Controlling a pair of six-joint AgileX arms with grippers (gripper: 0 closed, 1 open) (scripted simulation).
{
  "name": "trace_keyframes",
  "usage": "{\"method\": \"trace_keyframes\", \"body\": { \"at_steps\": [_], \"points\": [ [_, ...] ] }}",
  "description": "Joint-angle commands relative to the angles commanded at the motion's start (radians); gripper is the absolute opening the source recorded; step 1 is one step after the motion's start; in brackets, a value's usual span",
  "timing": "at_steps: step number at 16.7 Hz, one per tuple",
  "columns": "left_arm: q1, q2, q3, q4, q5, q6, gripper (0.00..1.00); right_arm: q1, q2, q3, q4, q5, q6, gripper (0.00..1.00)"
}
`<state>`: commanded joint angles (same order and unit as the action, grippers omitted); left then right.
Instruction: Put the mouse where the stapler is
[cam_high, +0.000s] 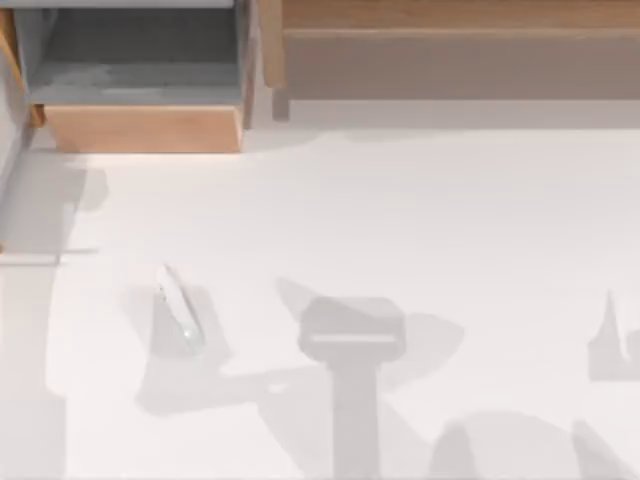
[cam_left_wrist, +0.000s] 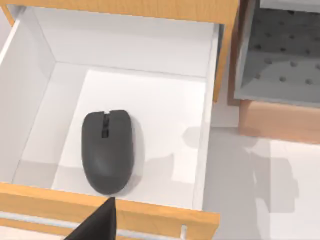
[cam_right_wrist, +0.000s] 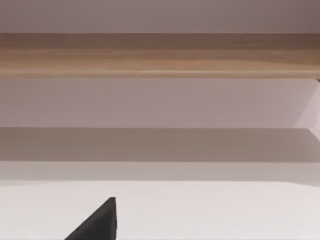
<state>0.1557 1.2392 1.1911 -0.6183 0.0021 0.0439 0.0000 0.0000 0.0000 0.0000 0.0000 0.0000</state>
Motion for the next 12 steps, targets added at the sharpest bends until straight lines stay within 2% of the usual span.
{"method": "trace_keyframes", "body": {
  "at_steps": [7,12],
  "points": [
    [0.100,0.731,0.679,-0.378,0.007,0.028,1.00,0.000,0.000,0.000,0.000,0.000,0.000,1.00],
    [0.163,1.136,1.048,-0.580,0.006,0.038,1.00,0.000,0.000,0.000,0.000,0.000,0.000,1.00]
  ]
}}
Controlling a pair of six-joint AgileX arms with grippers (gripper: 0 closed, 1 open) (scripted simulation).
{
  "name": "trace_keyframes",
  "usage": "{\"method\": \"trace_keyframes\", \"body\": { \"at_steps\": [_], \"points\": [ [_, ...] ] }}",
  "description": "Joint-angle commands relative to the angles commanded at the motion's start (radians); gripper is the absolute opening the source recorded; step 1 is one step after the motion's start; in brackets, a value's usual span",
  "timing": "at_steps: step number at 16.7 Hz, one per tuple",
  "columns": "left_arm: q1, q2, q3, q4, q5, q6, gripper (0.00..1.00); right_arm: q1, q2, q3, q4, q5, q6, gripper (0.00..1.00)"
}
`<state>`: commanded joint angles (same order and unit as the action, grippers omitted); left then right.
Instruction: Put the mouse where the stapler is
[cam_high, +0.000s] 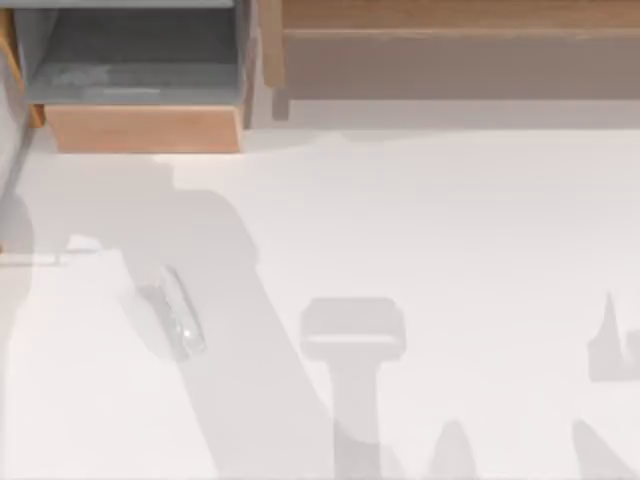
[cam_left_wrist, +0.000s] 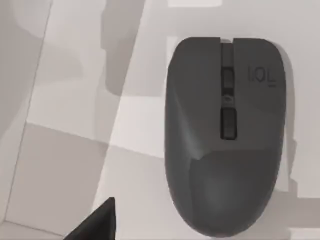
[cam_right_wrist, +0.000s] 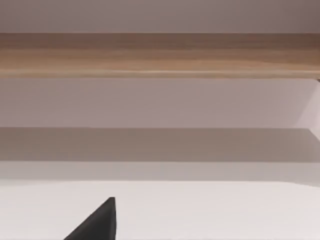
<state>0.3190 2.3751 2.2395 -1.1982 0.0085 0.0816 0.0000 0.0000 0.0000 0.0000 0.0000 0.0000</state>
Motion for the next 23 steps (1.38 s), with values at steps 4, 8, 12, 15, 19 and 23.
{"method": "trace_keyframes", "body": {
  "at_steps": [4,8,12,15,19,23],
  "points": [
    [0.009,0.188,0.176,-0.096,0.002,0.003,1.00,0.000,0.000,0.000,0.000,0.000,0.000,1.00],
    [0.000,0.228,0.215,-0.119,0.004,0.004,1.00,0.000,0.000,0.000,0.000,0.000,0.000,1.00],
    [0.003,0.229,0.212,-0.117,0.004,0.004,1.00,0.000,0.000,0.000,0.000,0.000,0.000,1.00],
    [0.006,0.227,0.202,-0.109,0.006,0.010,1.00,0.000,0.000,0.000,0.000,0.000,0.000,1.00],
    [0.013,0.224,0.176,-0.085,0.007,0.016,1.00,0.000,0.000,0.000,0.000,0.000,0.000,1.00],
    [0.013,0.224,0.149,-0.055,0.007,0.015,1.00,0.000,0.000,0.000,0.000,0.000,0.000,1.00]
  ]
}}
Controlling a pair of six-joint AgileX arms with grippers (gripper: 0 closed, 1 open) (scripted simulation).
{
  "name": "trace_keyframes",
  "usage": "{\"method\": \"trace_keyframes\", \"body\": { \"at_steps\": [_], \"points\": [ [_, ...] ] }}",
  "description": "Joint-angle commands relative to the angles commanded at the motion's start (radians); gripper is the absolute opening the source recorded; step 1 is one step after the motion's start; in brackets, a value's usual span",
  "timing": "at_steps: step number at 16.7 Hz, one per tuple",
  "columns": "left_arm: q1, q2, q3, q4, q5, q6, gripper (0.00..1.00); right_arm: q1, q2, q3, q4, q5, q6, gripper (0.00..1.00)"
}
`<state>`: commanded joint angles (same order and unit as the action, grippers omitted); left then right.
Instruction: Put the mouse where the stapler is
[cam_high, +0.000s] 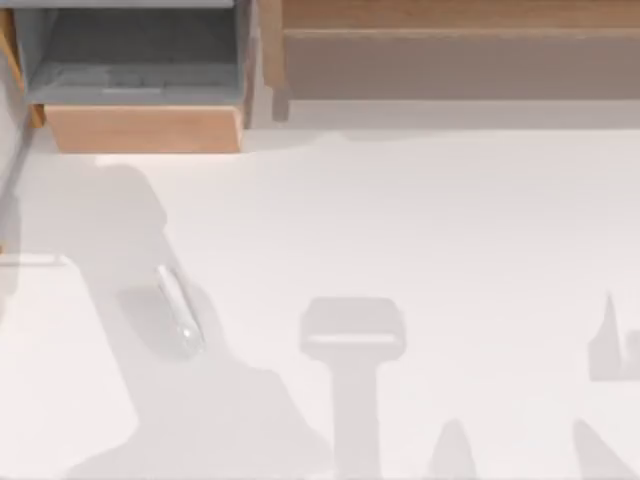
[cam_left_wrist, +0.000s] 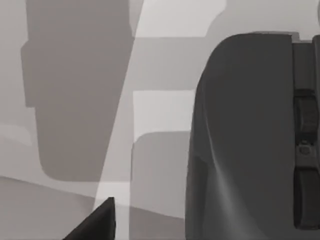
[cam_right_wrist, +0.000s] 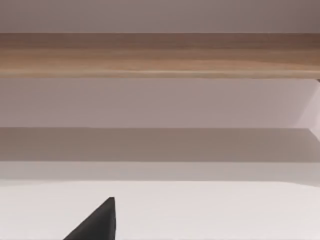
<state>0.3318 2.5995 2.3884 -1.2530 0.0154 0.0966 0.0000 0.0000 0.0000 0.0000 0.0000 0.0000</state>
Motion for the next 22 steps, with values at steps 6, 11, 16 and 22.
{"method": "trace_keyframes", "body": {
  "at_steps": [6,11,16,22],
  "points": [
    [-0.012,0.020,-0.022,0.039,-0.002,-0.010,1.00,0.000,0.000,0.000,0.000,0.000,0.000,1.00],
    [-0.012,0.020,-0.022,0.039,-0.002,-0.010,0.85,0.000,0.000,0.000,0.000,0.000,0.000,1.00],
    [-0.012,0.020,-0.022,0.039,-0.002,-0.010,0.47,0.000,0.000,0.000,0.000,0.000,0.000,1.00],
    [-0.012,0.020,-0.022,0.039,-0.002,-0.010,0.02,0.000,0.000,0.000,0.000,0.000,0.000,1.00]
  ]
}}
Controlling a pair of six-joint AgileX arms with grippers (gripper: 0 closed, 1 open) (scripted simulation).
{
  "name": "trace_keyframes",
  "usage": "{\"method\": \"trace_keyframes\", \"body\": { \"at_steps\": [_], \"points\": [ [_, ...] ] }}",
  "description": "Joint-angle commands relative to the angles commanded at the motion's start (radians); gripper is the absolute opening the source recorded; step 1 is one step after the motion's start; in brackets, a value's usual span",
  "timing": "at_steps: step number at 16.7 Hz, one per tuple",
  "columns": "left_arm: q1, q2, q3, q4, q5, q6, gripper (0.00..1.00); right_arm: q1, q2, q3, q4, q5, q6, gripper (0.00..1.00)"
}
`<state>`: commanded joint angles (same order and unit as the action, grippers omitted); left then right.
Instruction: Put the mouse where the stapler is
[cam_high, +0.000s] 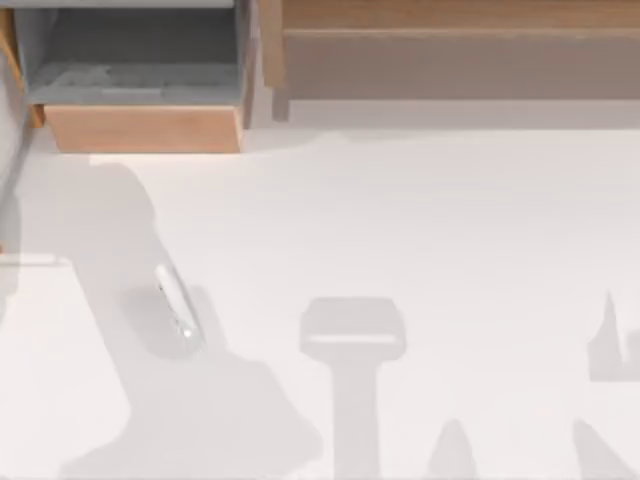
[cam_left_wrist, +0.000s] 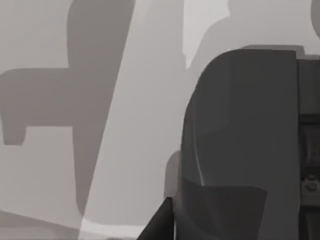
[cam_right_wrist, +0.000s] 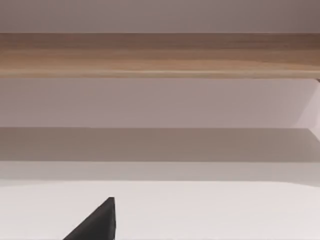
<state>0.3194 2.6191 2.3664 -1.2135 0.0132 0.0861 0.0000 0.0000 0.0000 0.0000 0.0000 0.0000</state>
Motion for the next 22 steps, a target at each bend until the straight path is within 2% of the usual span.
{"method": "trace_keyframes", "body": {
  "at_steps": [10,16,22],
  "points": [
    [0.002,-0.003,0.000,0.000,0.000,0.002,0.00,0.000,0.000,0.000,0.000,0.000,0.000,1.00],
    [0.003,-0.142,-0.021,-0.010,-0.012,-0.070,0.00,0.000,0.000,0.000,0.000,0.000,0.000,1.00],
    [-0.111,-0.355,-0.159,0.009,-0.033,-0.217,0.00,0.000,0.000,0.000,0.000,0.000,0.000,1.00]
  ]
}}
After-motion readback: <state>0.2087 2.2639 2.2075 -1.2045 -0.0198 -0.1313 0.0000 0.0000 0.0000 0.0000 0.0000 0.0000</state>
